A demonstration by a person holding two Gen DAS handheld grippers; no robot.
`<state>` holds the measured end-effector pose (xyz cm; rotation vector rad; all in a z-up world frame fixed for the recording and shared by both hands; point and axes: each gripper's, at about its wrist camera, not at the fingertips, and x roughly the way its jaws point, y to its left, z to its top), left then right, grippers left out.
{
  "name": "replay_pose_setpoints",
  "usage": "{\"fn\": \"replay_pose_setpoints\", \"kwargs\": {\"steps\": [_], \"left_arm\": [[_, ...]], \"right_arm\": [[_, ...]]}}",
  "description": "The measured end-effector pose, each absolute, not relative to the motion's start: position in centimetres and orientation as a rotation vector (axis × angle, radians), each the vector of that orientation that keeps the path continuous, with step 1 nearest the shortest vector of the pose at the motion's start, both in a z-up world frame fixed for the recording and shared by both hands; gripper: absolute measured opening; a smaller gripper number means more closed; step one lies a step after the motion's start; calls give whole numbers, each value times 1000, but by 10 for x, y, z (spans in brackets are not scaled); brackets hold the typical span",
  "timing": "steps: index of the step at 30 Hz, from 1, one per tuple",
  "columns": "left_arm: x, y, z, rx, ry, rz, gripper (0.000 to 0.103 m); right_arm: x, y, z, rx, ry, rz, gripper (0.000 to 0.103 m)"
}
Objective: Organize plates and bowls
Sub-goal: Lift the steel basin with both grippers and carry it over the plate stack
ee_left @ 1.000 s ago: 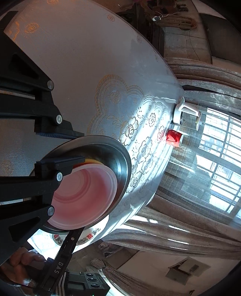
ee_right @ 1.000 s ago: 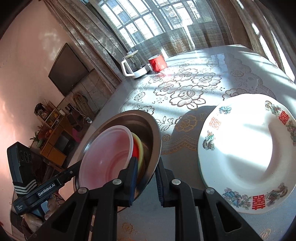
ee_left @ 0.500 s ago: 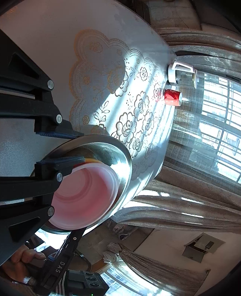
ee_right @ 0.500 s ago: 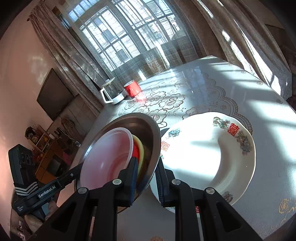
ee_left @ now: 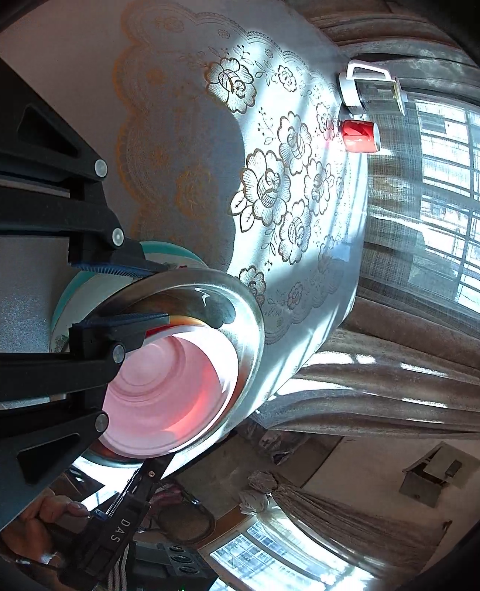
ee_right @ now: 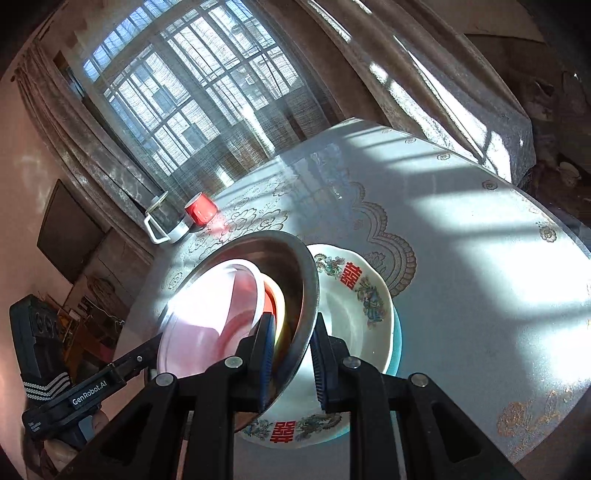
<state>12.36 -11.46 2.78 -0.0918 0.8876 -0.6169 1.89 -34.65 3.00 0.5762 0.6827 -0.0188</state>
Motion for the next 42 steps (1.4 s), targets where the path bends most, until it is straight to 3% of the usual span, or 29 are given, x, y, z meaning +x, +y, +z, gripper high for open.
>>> {"fn": "replay_pose_setpoints", "kwargs": {"steps": [9, 27, 37, 42], "left_arm": [[129, -130, -2, -51, 960, -606, 19], [119, -131, 3, -39, 961, -608, 20], [115, -130, 2, -37, 959, -607, 22], [114, -129, 3, -41, 960, -605, 23]], "right_arm": [[26, -354, 6, 582, 725, -58, 19], [27, -359, 4, 605, 755, -77, 17], [25, -358, 5, 603, 752, -83, 20], [16, -370, 8, 695, 695, -62, 28]]}}
